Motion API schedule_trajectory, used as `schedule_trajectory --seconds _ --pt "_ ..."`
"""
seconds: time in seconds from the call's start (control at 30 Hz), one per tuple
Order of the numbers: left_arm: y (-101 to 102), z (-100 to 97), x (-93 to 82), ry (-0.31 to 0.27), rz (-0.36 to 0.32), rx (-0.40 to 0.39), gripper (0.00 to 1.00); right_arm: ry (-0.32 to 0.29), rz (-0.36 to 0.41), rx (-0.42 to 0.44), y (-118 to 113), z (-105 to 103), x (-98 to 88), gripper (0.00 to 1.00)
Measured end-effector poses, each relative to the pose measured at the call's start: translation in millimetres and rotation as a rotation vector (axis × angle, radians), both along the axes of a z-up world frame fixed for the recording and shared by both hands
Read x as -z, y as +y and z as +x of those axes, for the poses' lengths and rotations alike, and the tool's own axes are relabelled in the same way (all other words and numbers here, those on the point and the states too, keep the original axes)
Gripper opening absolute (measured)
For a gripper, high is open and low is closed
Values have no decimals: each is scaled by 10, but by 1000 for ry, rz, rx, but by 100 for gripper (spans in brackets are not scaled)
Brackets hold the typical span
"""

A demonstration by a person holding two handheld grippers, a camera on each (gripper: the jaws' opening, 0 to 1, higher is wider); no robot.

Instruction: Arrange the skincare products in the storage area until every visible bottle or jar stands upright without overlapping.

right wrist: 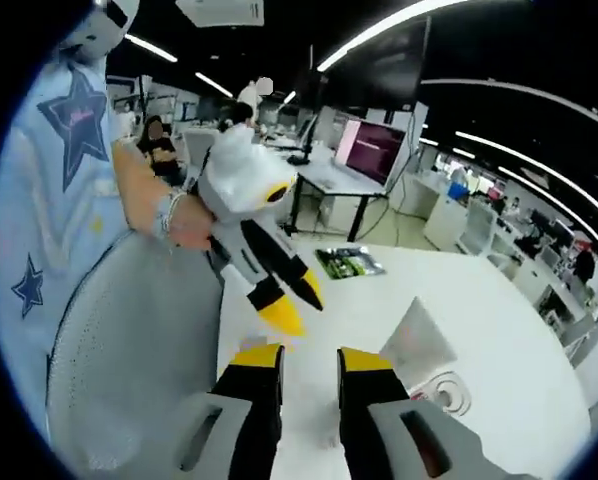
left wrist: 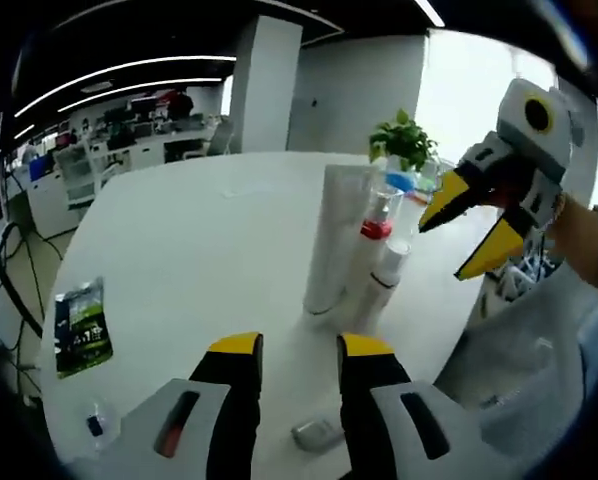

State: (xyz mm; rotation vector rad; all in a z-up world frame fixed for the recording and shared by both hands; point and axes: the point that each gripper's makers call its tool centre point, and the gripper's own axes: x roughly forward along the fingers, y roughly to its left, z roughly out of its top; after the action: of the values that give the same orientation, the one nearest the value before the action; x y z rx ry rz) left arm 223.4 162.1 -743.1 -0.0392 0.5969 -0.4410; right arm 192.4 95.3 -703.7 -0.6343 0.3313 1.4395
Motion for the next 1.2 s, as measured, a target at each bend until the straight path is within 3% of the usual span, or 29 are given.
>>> schedule_trajectory --seconds 0.13,0.27,0.43,0.6,0.67,0.77,1.2 --pt "42 -8 -13 13 -9 -14 26 34 -63 -22 31 -123 307 17" --pt "49 -41 -27 18 -6 -4 29 129 -135 -26 52 -210 650 19" --pt "8 -159 84 86 2 58 29 112 -252 -13 45 -175 985 18" --pt "55 -192 199 136 -19 39 29 120 -287 -26 17 -189 1139 20" --pt "48 -190 188 129 -21 39 29 126 -282 -12 10 -166 1173 20" --pt "-23 -229 212 162 -74 57 29 146 -275 -1 9 -160 1216 20" --pt "-103 -293 243 214 -143 82 31 88 -364 -28 -75 -168 1342 13"
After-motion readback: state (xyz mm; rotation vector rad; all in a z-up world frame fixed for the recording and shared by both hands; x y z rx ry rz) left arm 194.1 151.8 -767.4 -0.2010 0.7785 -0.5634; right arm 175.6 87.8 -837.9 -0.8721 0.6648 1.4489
